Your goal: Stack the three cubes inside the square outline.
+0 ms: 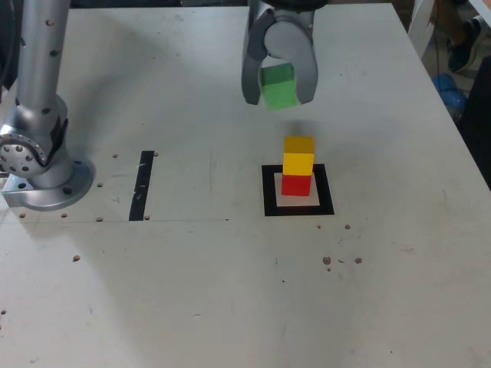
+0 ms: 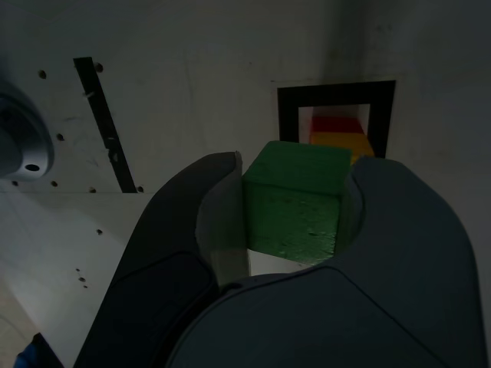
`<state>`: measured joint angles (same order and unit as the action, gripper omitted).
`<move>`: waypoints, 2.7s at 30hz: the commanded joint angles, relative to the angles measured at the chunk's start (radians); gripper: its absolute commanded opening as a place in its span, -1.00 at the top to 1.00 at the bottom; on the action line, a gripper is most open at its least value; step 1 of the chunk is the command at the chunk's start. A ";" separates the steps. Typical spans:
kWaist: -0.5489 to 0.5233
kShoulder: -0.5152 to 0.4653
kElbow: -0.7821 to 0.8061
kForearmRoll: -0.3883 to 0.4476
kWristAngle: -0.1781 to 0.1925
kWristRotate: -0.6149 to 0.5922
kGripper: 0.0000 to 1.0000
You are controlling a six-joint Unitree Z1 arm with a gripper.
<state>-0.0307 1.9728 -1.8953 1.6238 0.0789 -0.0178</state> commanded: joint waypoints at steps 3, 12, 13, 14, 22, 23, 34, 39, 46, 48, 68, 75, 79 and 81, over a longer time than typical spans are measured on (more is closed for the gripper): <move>-0.007 0.021 -0.008 0.013 0.003 -0.013 0.85; -0.027 0.075 -0.035 0.013 -0.001 -0.019 0.85; -0.030 0.081 -0.041 0.013 -0.002 -0.018 0.85; -0.034 0.088 -0.048 0.013 -0.003 -0.018 0.85; -0.049 0.114 -0.061 0.013 -0.009 -0.018 0.85; -0.049 0.115 -0.059 0.013 -0.010 -0.018 0.85; -0.049 0.136 -0.051 0.013 -0.025 -0.015 0.85; -0.053 0.141 -0.051 0.013 -0.038 -0.011 0.84; -0.058 0.151 -0.044 0.013 -0.052 -0.002 0.84; -0.059 0.156 -0.044 0.013 -0.056 -0.001 0.84; -0.060 0.193 -0.048 0.012 -0.065 0.018 -0.75; -0.060 0.188 -0.047 0.012 -0.057 0.019 -0.95; -0.061 0.171 -0.045 0.013 -0.051 0.019 -0.98; -0.064 0.154 -0.041 0.013 -0.046 0.020 -0.99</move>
<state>-0.0909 2.1472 -1.9380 1.6238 0.0306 0.0000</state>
